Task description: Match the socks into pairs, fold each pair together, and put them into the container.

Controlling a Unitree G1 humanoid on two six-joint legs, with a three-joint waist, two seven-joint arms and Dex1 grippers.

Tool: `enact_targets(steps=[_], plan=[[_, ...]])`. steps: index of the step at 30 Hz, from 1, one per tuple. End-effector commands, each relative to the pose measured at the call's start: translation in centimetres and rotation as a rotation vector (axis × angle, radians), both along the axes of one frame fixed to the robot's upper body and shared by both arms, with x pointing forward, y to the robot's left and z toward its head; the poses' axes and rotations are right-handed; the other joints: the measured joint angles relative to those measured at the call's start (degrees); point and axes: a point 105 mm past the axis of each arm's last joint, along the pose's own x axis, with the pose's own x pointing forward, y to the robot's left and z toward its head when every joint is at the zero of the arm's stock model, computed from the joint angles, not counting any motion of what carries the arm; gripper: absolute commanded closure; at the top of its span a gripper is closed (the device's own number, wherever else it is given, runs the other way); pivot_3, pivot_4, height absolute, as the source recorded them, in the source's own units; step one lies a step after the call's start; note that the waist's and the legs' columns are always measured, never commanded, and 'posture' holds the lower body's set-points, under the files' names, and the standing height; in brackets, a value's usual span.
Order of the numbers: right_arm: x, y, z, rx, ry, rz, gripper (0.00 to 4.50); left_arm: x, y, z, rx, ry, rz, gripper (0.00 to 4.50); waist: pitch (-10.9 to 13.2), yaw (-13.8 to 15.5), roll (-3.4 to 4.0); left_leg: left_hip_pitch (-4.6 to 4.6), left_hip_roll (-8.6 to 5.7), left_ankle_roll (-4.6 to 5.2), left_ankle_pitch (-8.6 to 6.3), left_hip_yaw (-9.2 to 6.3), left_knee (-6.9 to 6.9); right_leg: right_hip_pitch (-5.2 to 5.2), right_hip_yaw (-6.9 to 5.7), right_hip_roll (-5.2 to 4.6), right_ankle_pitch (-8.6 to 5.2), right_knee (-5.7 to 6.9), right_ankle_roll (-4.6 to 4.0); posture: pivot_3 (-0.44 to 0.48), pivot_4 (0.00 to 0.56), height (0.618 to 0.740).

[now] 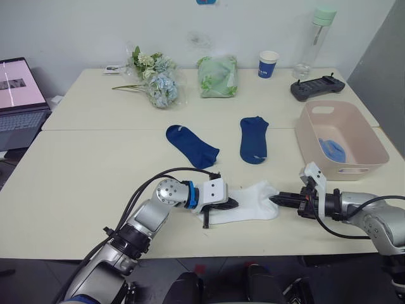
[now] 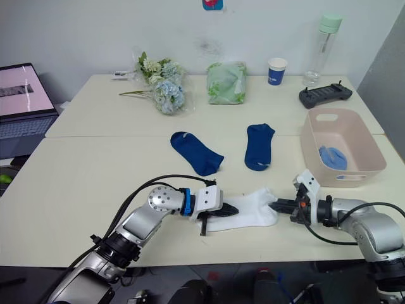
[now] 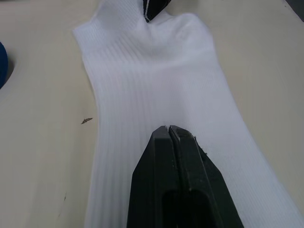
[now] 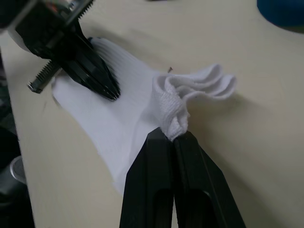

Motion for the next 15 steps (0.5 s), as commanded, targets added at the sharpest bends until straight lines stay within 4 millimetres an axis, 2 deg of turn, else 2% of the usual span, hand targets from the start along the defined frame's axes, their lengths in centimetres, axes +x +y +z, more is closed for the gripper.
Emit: enact_targets(steps=[1,5,8,12,15], plan=[[-0.9,1.5,3.4,0.102,-0.041,0.083,4.48,-0.5,1.1,-2.6,0.080,0.068,0.034,4.50,0.0,0.0,0.00,0.00,0.02,0.00,0.00,-0.02,0.00,0.00,-0.01,0.00,0.00,0.00,0.00,0.000,0.150,0.740],[-1.4,2.7,4.8,0.194,0.001,0.123,4.48,-0.4,1.1,-2.5,0.066,0.078,0.045,4.50,0.0,0.0,-0.05,0.00,0.02,0.00,0.00,-0.04,0.00,0.02,-0.03,0.00,0.00,0.00,0.00,0.000,0.150,0.740],[-2.1,5.1,5.5,0.297,0.046,0.180,4.48,0.0,1.4,-2.2,0.058,0.064,0.064,4.50,0.0,-0.1,-0.03,0.01,0.02,0.00,0.00,-0.03,-0.01,0.00,-0.02,0.01,0.00,0.01,0.00,0.000,0.150,0.740],[-1.8,6.8,5.3,0.326,0.048,0.180,4.48,0.1,1.5,-1.9,0.047,0.072,0.075,4.50,0.0,0.0,-0.03,-0.01,0.02,0.00,0.00,-0.05,0.00,-0.01,-0.02,-0.01,0.00,0.02,0.00,0.000,0.150,0.740],[-1.6,7.2,5.0,0.323,0.049,0.176,4.48,-0.2,1.6,-1.2,0.025,0.088,0.071,4.50,0.0,0.0,-0.03,-0.01,0.01,0.00,0.00,-0.05,0.00,-0.03,-0.02,-0.01,0.00,0.02,0.00,0.000,0.150,0.740]])
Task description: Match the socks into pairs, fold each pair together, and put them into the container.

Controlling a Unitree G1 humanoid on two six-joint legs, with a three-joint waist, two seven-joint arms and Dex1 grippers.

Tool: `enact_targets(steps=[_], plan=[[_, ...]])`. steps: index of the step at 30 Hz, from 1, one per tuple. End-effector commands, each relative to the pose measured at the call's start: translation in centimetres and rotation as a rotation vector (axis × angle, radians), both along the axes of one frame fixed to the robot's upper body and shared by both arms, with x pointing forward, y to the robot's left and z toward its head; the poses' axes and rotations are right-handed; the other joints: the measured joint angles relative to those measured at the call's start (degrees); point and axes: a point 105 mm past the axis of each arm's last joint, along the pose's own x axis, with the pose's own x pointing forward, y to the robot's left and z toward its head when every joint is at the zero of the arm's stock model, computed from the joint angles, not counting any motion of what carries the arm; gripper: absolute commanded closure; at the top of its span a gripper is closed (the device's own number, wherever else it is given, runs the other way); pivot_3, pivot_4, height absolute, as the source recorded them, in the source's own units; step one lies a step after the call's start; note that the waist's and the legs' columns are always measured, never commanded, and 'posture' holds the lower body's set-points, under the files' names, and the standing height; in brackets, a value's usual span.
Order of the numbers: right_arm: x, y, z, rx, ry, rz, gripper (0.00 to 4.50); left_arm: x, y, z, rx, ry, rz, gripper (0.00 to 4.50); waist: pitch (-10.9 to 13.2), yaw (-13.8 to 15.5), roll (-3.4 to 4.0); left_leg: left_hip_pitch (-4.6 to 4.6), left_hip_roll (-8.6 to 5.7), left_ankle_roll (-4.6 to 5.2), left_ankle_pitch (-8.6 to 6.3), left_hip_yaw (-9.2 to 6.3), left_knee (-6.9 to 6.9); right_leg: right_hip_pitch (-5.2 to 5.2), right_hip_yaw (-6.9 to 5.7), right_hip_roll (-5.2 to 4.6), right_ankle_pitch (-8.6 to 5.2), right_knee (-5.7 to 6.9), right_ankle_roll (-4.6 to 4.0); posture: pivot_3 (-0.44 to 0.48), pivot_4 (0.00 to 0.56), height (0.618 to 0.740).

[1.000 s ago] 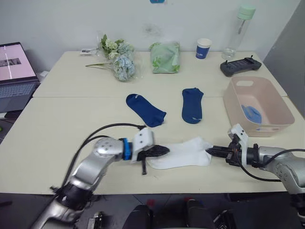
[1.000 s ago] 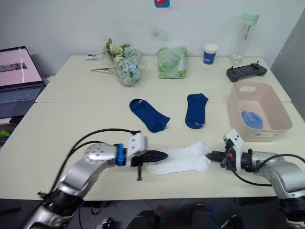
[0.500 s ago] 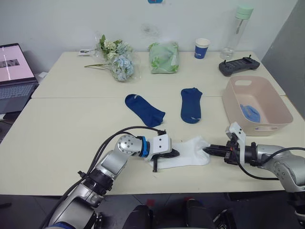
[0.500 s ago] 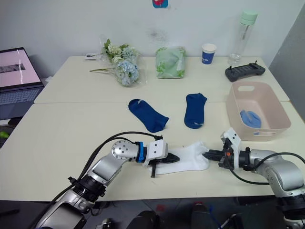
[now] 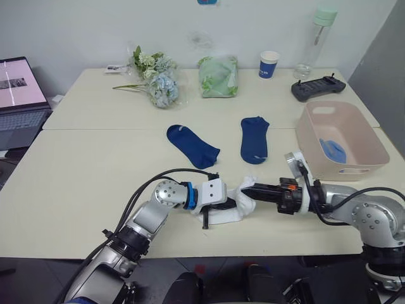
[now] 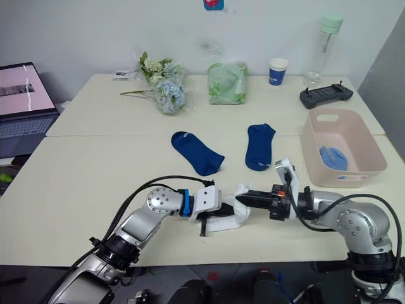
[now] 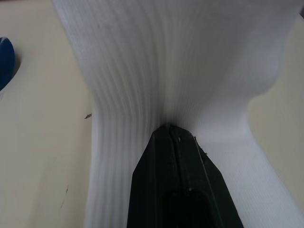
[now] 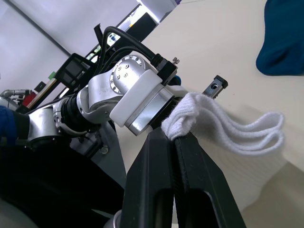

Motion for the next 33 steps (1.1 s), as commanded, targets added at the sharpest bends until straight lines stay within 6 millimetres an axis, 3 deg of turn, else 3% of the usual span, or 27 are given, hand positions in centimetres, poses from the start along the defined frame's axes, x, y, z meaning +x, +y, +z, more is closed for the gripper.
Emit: enact_targets(steps=[1,6,13,18,21,29,31,33], plan=[[0.1,0.6,0.8,0.003,-0.060,0.017,4.48,-0.4,1.6,-0.8,0.045,0.064,0.040,4.50,0.0,0.0,0.00,0.00,0.00,0.00,0.00,0.00,0.00,0.00,-0.01,0.01,0.00,0.01,0.00,0.000,0.150,0.740],[-0.2,1.2,-0.7,-0.049,-0.062,0.070,4.48,-1.2,4.5,2.7,0.018,0.028,0.092,4.50,0.0,-1.0,0.02,0.00,0.02,0.00,0.00,0.01,-0.08,-0.10,-0.01,0.07,0.00,0.06,0.00,0.000,0.150,0.740],[0.4,3.2,-1.8,-0.104,-0.115,0.149,4.48,-2.6,11.2,6.7,0.142,-0.047,0.207,4.50,0.1,-1.5,0.06,-0.04,0.09,0.00,0.00,-0.02,-0.09,-0.14,-0.01,0.06,-0.01,0.05,0.01,0.000,0.150,0.740],[1.3,5.0,-2.4,-0.105,-0.125,0.157,4.48,-2.4,13.6,7.3,0.148,-0.053,0.312,4.50,0.1,-1.4,0.06,-0.04,0.09,0.00,0.00,-0.01,-0.10,-0.14,-0.01,0.04,-0.01,0.01,0.01,0.000,0.150,0.740],[1.3,5.4,-2.1,-0.095,-0.129,0.181,3.74,-2.1,13.8,7.5,0.139,-0.068,0.336,4.50,0.1,-1.3,0.05,-0.07,0.09,0.00,0.00,-0.04,-0.09,-0.14,-0.02,0.01,-0.01,0.00,0.01,0.000,0.150,0.740],[0.6,5.1,-1.3,-0.089,-0.121,0.243,0.97,-1.2,13.3,8.5,0.090,-0.123,0.343,4.50,0.1,-1.4,0.06,-0.07,0.07,-0.01,0.00,-0.03,-0.11,-0.17,-0.02,0.02,-0.01,0.00,0.00,0.000,0.150,0.740],[0.7,4.7,-1.1,-0.096,-0.128,0.225,0.25,-1.1,12.5,9.0,0.049,-0.130,0.328,4.50,0.1,-1.4,0.06,-0.07,0.07,-0.01,-0.01,-0.03,-0.11,-0.17,-0.02,0.02,-0.01,0.00,0.00,0.000,0.150,0.740],[0.9,3.4,-0.9,-0.126,-0.139,0.180,0.02,-1.3,10.8,9.5,-0.026,-0.120,0.288,4.50,0.1,-1.2,0.06,-0.08,0.07,-0.01,0.00,-0.04,-0.10,-0.17,-0.02,0.01,-0.01,-0.01,0.00,0.000,0.150,0.740]])
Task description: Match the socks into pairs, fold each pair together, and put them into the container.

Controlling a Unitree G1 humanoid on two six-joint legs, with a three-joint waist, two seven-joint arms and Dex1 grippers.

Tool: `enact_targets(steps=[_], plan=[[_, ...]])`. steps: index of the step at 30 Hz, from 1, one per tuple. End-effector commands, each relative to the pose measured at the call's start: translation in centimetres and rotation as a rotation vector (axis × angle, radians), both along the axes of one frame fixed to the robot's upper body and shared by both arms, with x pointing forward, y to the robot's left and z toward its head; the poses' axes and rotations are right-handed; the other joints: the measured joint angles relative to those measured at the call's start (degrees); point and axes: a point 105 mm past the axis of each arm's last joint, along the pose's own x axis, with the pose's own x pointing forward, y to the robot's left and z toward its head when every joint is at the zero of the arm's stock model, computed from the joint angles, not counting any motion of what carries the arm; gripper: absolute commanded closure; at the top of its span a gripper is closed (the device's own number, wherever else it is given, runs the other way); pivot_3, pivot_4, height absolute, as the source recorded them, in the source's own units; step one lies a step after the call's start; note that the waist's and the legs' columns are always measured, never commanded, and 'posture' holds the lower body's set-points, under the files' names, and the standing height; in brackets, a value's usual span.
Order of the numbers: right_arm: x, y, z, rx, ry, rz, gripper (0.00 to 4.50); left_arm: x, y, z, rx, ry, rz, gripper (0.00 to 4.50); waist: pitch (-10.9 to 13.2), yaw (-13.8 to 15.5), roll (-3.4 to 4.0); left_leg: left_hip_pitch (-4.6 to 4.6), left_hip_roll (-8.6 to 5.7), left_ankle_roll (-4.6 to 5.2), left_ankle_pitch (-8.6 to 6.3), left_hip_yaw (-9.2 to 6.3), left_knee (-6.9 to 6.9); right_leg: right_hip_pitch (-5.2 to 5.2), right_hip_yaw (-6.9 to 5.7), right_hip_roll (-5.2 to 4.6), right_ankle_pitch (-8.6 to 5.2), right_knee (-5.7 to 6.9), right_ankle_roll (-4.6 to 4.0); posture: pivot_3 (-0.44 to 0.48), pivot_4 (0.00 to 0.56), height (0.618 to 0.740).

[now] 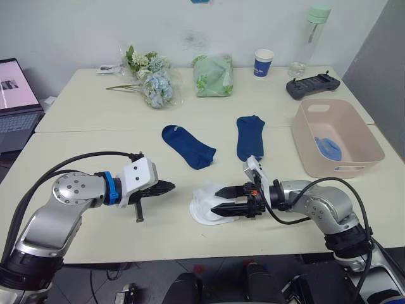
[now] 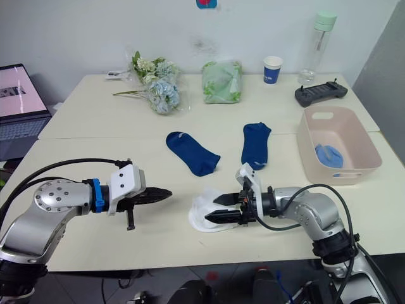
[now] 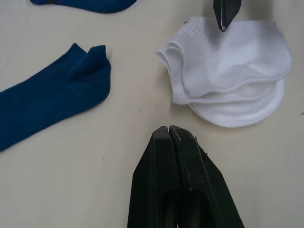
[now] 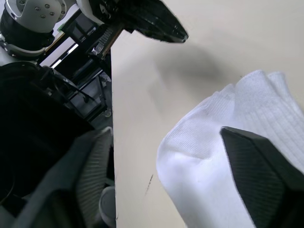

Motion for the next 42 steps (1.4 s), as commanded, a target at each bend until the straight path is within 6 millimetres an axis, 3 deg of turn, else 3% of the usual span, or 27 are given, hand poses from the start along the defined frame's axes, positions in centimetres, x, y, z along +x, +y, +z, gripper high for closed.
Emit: enact_targets(steps=[1,3,7,10,15,21,30,36,39,42], plan=[[0.5,-2.0,1.7,-0.016,-0.063,-0.088,0.02,-0.5,-3.0,1.3,-0.110,-0.035,-0.087,4.50,0.0,0.3,-0.01,-0.02,0.00,0.00,0.00,-0.01,0.01,0.01,0.00,-0.03,0.00,-0.01,0.00,0.000,0.150,0.740],[0.7,-3.2,1.3,-0.058,-0.054,-0.159,0.02,-1.0,-4.4,0.7,-0.135,-0.015,-0.127,4.50,0.0,0.4,-0.02,-0.02,0.00,0.00,0.00,-0.01,0.03,0.03,0.01,-0.07,0.00,-0.05,0.00,0.000,0.150,0.740],[0.1,-4.8,-0.2,-0.159,-0.013,-0.229,0.02,-1.3,-5.8,-2.6,-0.099,0.033,-0.146,4.50,0.0,0.5,-0.02,-0.03,-0.04,0.00,0.00,0.03,-0.01,-0.01,0.02,-0.04,0.00,-0.04,0.00,0.000,0.150,0.740],[0.3,-5.5,-1.2,-0.200,0.039,-0.299,0.02,-1.0,-5.3,-6.0,-0.018,0.060,-0.114,4.50,0.0,0.1,0.00,0.03,-0.05,0.00,0.00,0.12,-0.02,0.02,0.07,0.00,0.01,0.01,-0.01,0.000,0.150,0.740],[0.6,-4.7,-2.4,-0.195,0.147,-0.352,0.02,-1.6,-4.0,-9.1,0.081,0.125,-0.094,4.50,0.0,0.1,-0.02,0.05,-0.03,0.00,0.00,0.05,-0.01,0.05,0.02,0.02,0.01,0.01,-0.02,0.000,0.150,0.740],[0.0,-2.9,-3.1,-0.143,0.279,-0.323,0.02,-2.1,-3.6,-9.8,0.092,0.132,-0.066,4.50,-0.4,-0.1,0.04,0.13,-0.01,0.01,-0.01,0.05,-0.03,0.11,0.05,0.02,0.01,0.01,-0.02,0.000,0.150,0.740],[1.3,0.7,-3.1,-0.022,0.471,-0.285,0.02,-2.2,-3.1,-9.7,0.108,0.108,-0.059,4.50,-0.5,-0.4,0.17,0.17,-0.02,0.01,0.00,0.06,-0.07,0.07,0.06,0.06,0.01,0.05,-0.02,0.000,0.150,0.740],[1.5,1.4,-3.9,-0.028,0.491,-0.289,0.02,-2.0,-3.3,-9.5,0.105,0.094,-0.062,4.50,-0.6,-0.4,0.26,0.17,-0.02,0.01,0.00,0.06,-0.08,0.08,0.06,0.05,0.01,0.05,-0.02,0.000,0.150,0.740],[1.8,1.6,-4.4,-0.078,0.388,-0.280,0.65,-1.7,-3.3,-9.1,0.096,0.066,-0.055,4.50,-0.7,-0.4,0.40,0.18,-0.03,0.01,-0.01,0.07,-0.08,0.07,0.06,0.06,0.01,0.05,-0.02,0.000,0.150,0.740],[2.1,1.4,-4.2,-0.063,0.379,-0.293,1.70,-1.5,-3.3,-8.8,0.075,0.057,-0.052,4.50,-0.7,-0.4,0.41,0.18,-0.04,0.01,0.00,0.07,-0.08,0.08,0.05,0.07,0.01,0.07,-0.02,0.000,0.150,0.740]])
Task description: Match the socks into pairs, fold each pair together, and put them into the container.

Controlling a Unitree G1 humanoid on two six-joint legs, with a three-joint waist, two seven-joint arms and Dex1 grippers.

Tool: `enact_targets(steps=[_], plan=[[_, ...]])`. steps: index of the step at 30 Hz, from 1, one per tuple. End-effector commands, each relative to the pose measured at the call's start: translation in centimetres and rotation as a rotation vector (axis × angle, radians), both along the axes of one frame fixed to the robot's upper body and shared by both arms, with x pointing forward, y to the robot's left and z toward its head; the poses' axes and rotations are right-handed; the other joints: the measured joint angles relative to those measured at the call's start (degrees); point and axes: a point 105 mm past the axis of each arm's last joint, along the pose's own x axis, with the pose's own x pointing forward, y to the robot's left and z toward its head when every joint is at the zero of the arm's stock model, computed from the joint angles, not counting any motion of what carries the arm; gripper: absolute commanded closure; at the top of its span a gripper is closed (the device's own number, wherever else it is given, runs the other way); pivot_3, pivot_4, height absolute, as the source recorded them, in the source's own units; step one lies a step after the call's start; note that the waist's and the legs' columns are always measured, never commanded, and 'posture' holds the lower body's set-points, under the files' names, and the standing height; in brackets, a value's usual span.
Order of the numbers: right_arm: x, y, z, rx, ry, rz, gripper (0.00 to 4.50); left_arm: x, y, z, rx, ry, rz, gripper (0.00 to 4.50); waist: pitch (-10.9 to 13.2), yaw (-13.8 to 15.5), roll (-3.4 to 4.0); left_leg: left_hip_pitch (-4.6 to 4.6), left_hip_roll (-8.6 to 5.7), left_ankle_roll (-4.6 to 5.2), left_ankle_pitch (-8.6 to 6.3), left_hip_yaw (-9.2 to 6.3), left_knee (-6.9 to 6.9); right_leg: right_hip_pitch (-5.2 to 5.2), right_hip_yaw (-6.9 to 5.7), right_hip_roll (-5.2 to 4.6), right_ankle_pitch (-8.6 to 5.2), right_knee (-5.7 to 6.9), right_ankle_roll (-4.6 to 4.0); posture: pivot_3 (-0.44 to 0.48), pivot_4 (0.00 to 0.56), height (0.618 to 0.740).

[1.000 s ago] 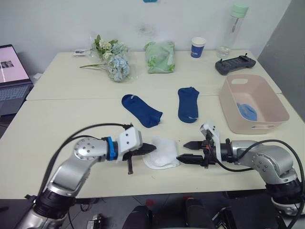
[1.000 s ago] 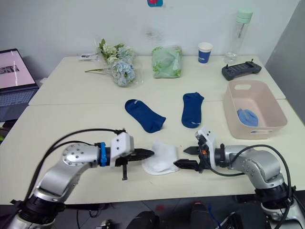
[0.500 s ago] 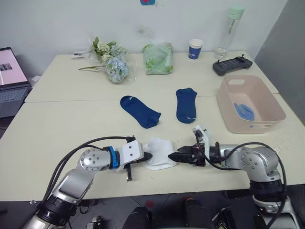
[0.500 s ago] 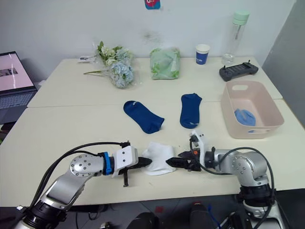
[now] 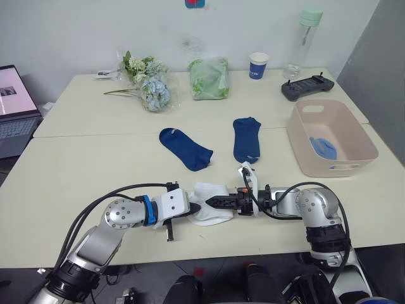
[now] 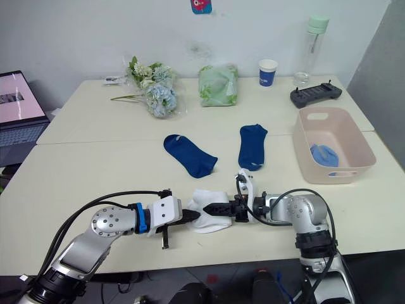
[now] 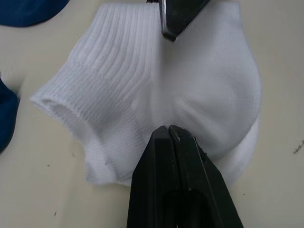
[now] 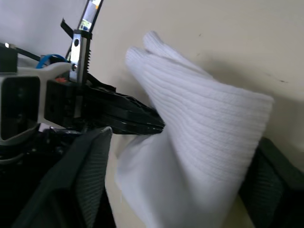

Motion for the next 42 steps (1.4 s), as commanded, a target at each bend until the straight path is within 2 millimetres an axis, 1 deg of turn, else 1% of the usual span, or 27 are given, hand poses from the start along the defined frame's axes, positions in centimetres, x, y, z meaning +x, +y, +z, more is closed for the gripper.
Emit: enact_targets(steps=[1,3,5,8,9,11,12,13,14,15,16,17,18,20,22,23,24,25,26,28,29,30,32,35,37,40,42], plan=[[-0.1,0.3,-0.2,-0.008,-0.011,0.017,2.04,0.1,1.1,-1.1,0.035,0.031,0.037,4.50,0.0,0.0,0.00,-0.01,0.00,0.00,0.00,0.00,0.00,0.00,0.00,0.00,0.00,0.00,0.00,0.000,0.150,0.740],[-0.1,0.1,-0.2,-0.017,-0.035,0.014,2.78,0.1,1.1,-0.8,0.029,0.018,0.028,4.50,0.0,0.0,0.00,-0.01,0.00,0.00,0.00,-0.01,0.00,-0.01,0.00,-0.01,0.00,-0.01,0.00,0.000,0.150,0.740],[-0.1,0.0,0.0,0.002,-0.036,-0.013,3.48,0.1,0.7,0.0,-0.021,0.017,0.017,4.50,0.0,0.0,-0.01,-0.02,0.01,0.00,0.00,-0.01,0.00,-0.02,0.00,-0.01,0.00,-0.02,0.00,0.000,0.150,0.740],[-0.3,-0.1,0.1,0.001,-0.052,-0.022,4.40,-0.5,0.1,0.9,-0.089,0.026,-0.017,4.50,0.0,0.0,-0.01,-0.02,0.03,0.00,0.00,-0.03,0.01,-0.01,0.00,0.00,0.00,-0.01,0.00,0.000,0.150,0.740],[-0.2,-0.3,0.4,0.010,-0.066,-0.029,4.48,-0.6,0.0,1.4,-0.116,0.033,-0.019,4.50,0.0,0.1,0.00,-0.02,0.03,0.00,0.00,-0.04,0.01,-0.01,0.00,-0.01,0.00,-0.01,0.00,0.000,0.150,0.740],[0.4,-0.9,1.7,0.035,-0.109,-0.063,4.48,-0.5,0.2,3.3,-0.182,0.051,-0.013,4.50,0.0,0.1,0.00,-0.07,0.04,0.00,0.00,-0.06,0.01,-0.03,-0.01,-0.02,0.00,-0.02,0.00,0.000,0.150,0.740],[0.6,-1.1,2.2,0.043,-0.125,-0.075,4.50,-0.4,0.3,4.0,-0.204,0.054,-0.010,4.13,0.1,0.1,0.01,-0.11,0.04,0.00,0.00,-0.06,0.02,-0.07,-0.01,-0.03,0.00,-0.02,0.00,0.000,0.150,0.740],[1.0,-1.5,3.0,0.047,-0.154,-0.093,4.50,-0.4,0.3,5.1,-0.248,0.073,-0.006,3.96,0.1,0.2,0.01,-0.14,0.04,0.00,0.00,-0.06,0.03,-0.09,0.00,-0.06,0.00,-0.01,0.00,0.000,0.150,0.740],[1.3,-2.2,4.3,0.042,-0.217,-0.109,4.50,-0.3,0.3,6.7,-0.293,0.082,-0.005,3.69,0.1,0.3,0.01,-0.15,0.04,0.00,0.00,-0.07,0.04,-0.09,-0.01,-0.07,0.00,-0.01,0.00,0.000,0.150,0.740],[1.8,-3.2,6.2,0.054,-0.283,-0.138,4.50,0.0,0.2,8.9,-0.365,0.091,0.005,3.34,0.1,0.4,0.02,-0.18,0.04,0.00,0.00,-0.10,0.07,-0.09,-0.02,-0.07,0.00,-0.02,0.00,0.000,0.150,0.740],[2.0,-3.8,7.6,0.063,-0.327,-0.157,4.50,0.0,0.1,10.3,-0.411,0.101,0.008,3.06,0.3,0.5,0.01,-0.23,0.04,0.01,0.00,-0.12,0.09,-0.11,-0.02,-0.09,0.00,-0.02,0.01,0.000,0.150,0.740],[2.5,-5.0,9.6,0.041,-0.409,-0.190,4.50,0.5,-0.1,12.2,-0.458,0.082,0.008,2.72,0.3,0.5,0.00,-0.26,0.03,0.02,0.00,-0.13,0.13,-0.11,-0.02,-0.11,-0.01,-0.01,0.02,0.000,0.150,0.740],[2.9,-5.8,10.9,0.024,-0.460,-0.213,4.50,0.8,-0.2,13.4,-0.485,0.071,0.009,2.39,0.3,0.5,-0.01,-0.26,0.01,0.02,0.00,-0.13,0.13,-0.12,-0.02,-0.11,0.00,-0.01,0.02,0.000,0.150,0.740],[4.4,-9.0,15.1,-0.063,-0.624,-0.302,4.50,2.4,-1.3,17.0,-0.543,-0.016,-0.001,1.79,0.4,0.5,-0.04,-0.25,-0.04,0.02,0.00,-0.12,0.18,-0.07,-0.07,-0.10,-0.01,-0.01,0.04,0.000,0.150,0.740],[5.3,-11.2,18.0,-0.119,-0.724,-0.376,4.50,3.3,-2.4,19.3,-0.578,-0.061,-0.015,1.19,0.4,0.6,-0.07,-0.24,-0.13,0.01,0.01,-0.14,0.15,0.00,-0.14,-0.08,-0.02,-0.08,0.06,0.000,0.150,0.740],[5.6,-11.8,18.6,-0.133,-0.745,-0.395,4.50,3.5,-2.8,19.8,-0.587,-0.066,-0.019,0.85,0.4,0.5,-0.12,-0.24,-0.15,0.01,0.01,-0.10,0.11,-0.01,-0.16,-0.06,-0.02,-0.12,0.06,0.000,0.150,0.740],[6.2,-13.0,19.4,-0.202,-0.800,-0.434,4.50,3.8,-3.5,20.7,-0.604,-0.081,-0.033,0.62,0.3,0.4,-0.15,-0.22,-0.13,0.00,0.01,-0.09,0.03,-0.01,-0.16,-0.04,-0.02,-0.17,0.06,0.000,0.150,0.740],[6.6,-13.8,20.0,-0.254,-0.840,-0.458,4.50,3.9,-3.9,21.3,-0.616,-0.091,-0.041,0.28,0.4,0.3,-0.16,-0.19,-0.10,-0.01,0.00,-0.08,-0.01,-0.01,-0.17,-0.04,-0.05,-0.17,0.09,0.000,0.150,0.740],[7.0,-15.1,20.7,-0.357,-0.916,-0.474,4.50,4.1,-4.7,21.8,-0.624,-0.106,-0.060,0.02,0.4,0.1,-0.19,-0.24,-0.12,-0.01,0.00,-0.03,-0.01,-0.08,-0.12,-0.04,-0.05,-0.17,0.09,0.000,0.150,0.740],[8.5,-18.9,22.4,-0.711,-1.124,-0.513,4.50,4.5,-6.4,22.5,-0.647,-0.132,-0.086,0.02,0.5,0.1,-0.18,-0.29,-0.12,0.00,0.00,0.10,0.03,-0.16,0.02,-0.10,-0.05,-0.12,0.09,0.000,0.150,0.740],[8.9,-20.2,22.7,-0.882,-1.208,-0.477,4.50,4.9,-7.0,22.3,-0.645,-0.151,-0.080,0.02,0.5,0.1,-0.16,-0.39,-0.16,0.02,0.01,0.12,0.06,-0.22,0.04,-0.17,-0.05,-0.12,0.09,0.000,0.150,0.740],[9.2,-20.9,22.7,-0.982,-1.253,-0.439,4.50,5.2,-7.4,22.2,-0.642,-0.163,-0.073,0.02,0.6,0.2,-0.17,-0.40,-0.23,0.02,0.01,0.21,0.14,-0.23,0.04,-0.16,-0.04,-0.10,0.10,0.000,0.150,0.740],[10.3,-22.6,21.8,-1.190,-1.317,-0.347,4.50,4.9,-8.4,21.1,-0.624,-0.153,-0.104,0.02,0.6,-0.1,-0.19,-0.38,-0.20,0.01,0.01,0.40,0.10,-0.21,0.04,-0.13,-0.04,-0.13,0.11,0.000,0.150,0.740],[12.0,-24.3,20.6,-1.293,-1.329,-0.303,4.50,3.8,-9.8,20.8,-0.642,-0.119,-0.168,0.02,0.6,-0.5,-0.23,-0.26,-0.07,-0.02,0.01,0.57,0.02,-0.21,0.12,-0.05,-0.04,-0.11,0.10,0.000,0.150,0.740],[12.5,-24.9,19.2,-1.382,-1.337,-0.205,4.50,3.5,-10.4,21.2,-0.669,-0.106,-0.182,0.02,0.7,-0.5,-0.27,-0.26,-0.06,-0.03,0.01,0.60,0.04,-0.22,0.15,-0.06,-0.03,-0.10,0.09,0.000,0.150,0.740],[12.7,-25.7,16.3,-1.481,-1.290,-0.005,4.50,3.3,-10.9,21.7,-0.697,-0.101,-0.188,0.02,0.7,-0.2,-0.27,-0.30,-0.04,-0.02,0.02,0.58,0.05,-0.24,0.17,-0.10,-0.03,-0.11,0.08,0.000,0.150,0.740],[12.8,-26.1,14.7,-1.508,-1.251,0.080,4.50,3.1,-11.1,21.4,-0.679,-0.103,-0.195,0.02,0.7,0.0,-0.27,-0.32,-0.04,-0.02,0.02,0.57,0.06,-0.25,0.16,-0.11,-0.03,-0.15,0.09,0.000,0.150,0.740]])
